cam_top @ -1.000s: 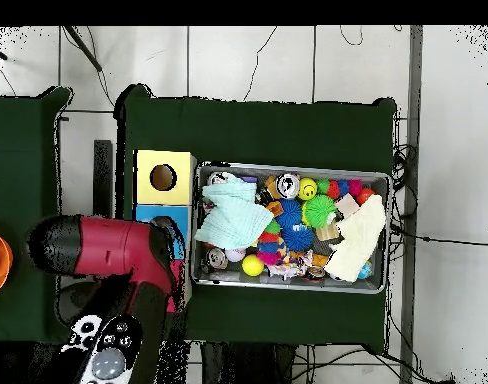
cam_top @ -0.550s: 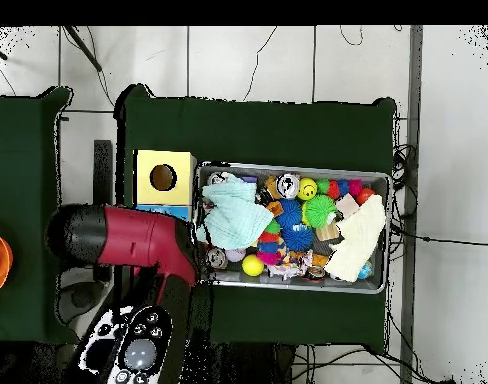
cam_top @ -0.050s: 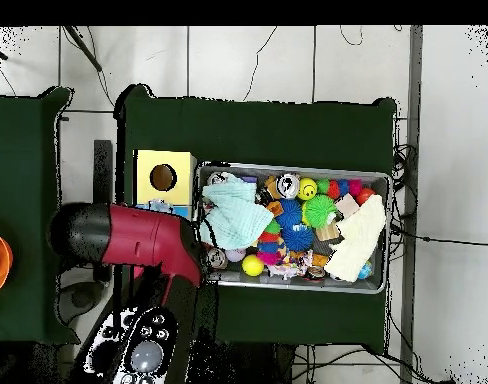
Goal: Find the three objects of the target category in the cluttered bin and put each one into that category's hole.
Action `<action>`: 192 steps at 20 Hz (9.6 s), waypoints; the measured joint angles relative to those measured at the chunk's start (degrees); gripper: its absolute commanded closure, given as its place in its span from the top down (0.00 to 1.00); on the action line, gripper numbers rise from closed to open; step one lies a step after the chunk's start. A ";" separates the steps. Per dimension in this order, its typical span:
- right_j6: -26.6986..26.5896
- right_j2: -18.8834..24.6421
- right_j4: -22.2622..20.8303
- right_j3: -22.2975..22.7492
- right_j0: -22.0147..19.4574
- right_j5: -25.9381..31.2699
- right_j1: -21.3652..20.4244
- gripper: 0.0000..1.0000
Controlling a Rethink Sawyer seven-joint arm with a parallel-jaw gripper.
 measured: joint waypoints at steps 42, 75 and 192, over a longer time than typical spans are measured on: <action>0.01 2.77 -9.93 4.93 -9.16 -9.87 1.36 1.00; 0.00 2.66 -12.34 0.76 -7.97 1.45 -0.29 1.00; 0.00 -3.00 -12.38 -17.02 -2.01 4.23 9.86 1.00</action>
